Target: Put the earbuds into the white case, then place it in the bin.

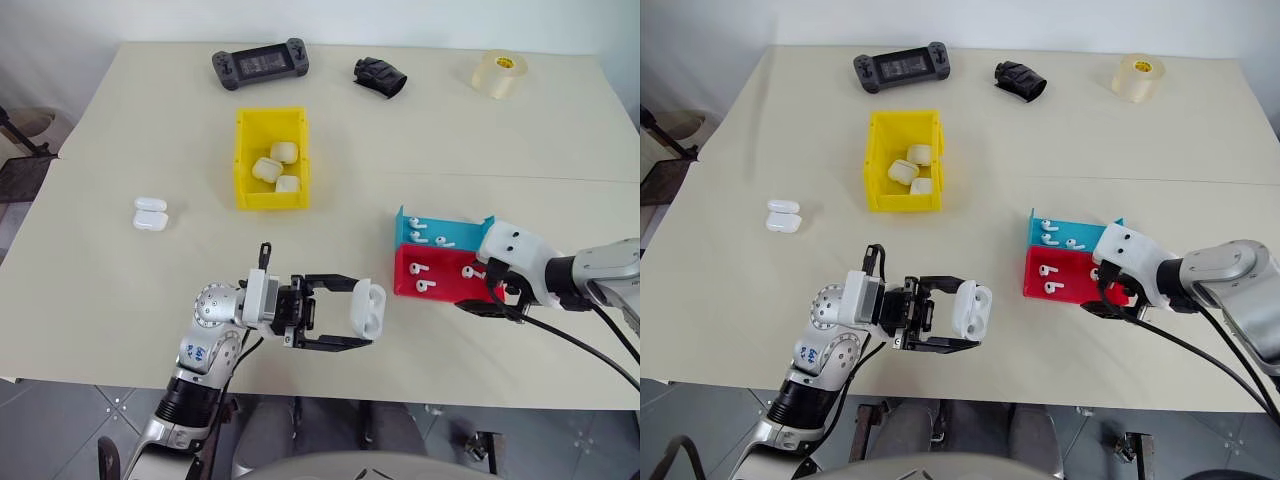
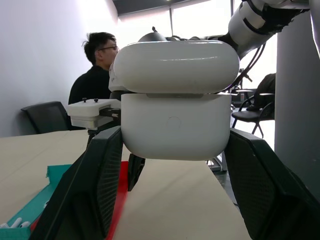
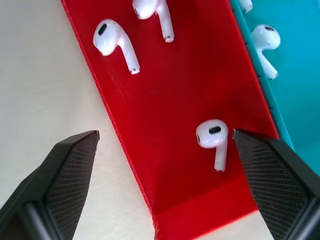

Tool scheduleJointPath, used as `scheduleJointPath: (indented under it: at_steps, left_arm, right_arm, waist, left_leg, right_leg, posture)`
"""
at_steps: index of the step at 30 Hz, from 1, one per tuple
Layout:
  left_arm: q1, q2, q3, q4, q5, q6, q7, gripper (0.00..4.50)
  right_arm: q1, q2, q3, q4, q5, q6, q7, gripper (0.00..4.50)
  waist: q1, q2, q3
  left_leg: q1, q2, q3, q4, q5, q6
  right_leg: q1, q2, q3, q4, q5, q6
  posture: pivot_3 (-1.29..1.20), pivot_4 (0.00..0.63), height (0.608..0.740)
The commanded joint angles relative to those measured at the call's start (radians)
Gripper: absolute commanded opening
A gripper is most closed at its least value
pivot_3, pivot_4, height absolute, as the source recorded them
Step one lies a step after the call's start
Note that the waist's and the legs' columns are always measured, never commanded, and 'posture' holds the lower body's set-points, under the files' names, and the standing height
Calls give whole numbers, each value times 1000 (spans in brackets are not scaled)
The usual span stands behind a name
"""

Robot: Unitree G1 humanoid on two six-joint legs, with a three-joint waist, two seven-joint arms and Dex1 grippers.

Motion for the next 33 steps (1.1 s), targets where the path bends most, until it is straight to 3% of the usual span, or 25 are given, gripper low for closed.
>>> scheduleJointPath:
  at_steps: [1, 11, 14, 20, 33]
  left_arm:
    - [4, -1, -7, -44, -12, -11, 7, 2742]
    - [4, 2, -10, -41, -9, -15, 11, 2742]
    - [6, 3, -10, -44, -8, -15, 15, 2742]
    - [6, 7, -9, -47, -7, -15, 22, 2742]
    - [6, 14, -9, -55, -11, -10, 31, 2742]
  right_arm:
    - [-29, 13, 13, 9, -30, -10, 10, 4500]
    - [-69, 32, 53, 50, -82, -27, 46, 4500]
    - [-74, 34, 58, 63, -96, -37, 57, 3870]
    - [-86, 49, 65, 76, -120, -44, 71, 1807]
    - [-78, 56, 55, 83, -148, -89, 121, 1807]
  waist:
    - [0, 0, 0]
    - [0, 0, 0]
    - [-1, 0, 0]
    - [-1, 0, 0]
    - [0, 0, 0]
  left_leg:
    - [0, 0, 0, 0, 0, 0]
    - [0, 0, 0, 0, 0, 0]
    - [0, 0, 0, 0, 0, 0]
    - [0, 0, 0, 0, 0, 0]
    - [0, 0, 0, 0, 0, 0]
  right_leg:
    - [0, 0, 0, 0, 0, 0]
    - [0, 0, 0, 0, 0, 0]
    - [0, 0, 0, 0, 0, 0]
    - [0, 0, 0, 0, 0, 0]
    - [0, 0, 0, 0, 0, 0]
  posture:
    - [0, 150, 740]
    - [0, 150, 740]
    - [0, 150, 740]
    - [0, 150, 740]
    - [0, 150, 740]
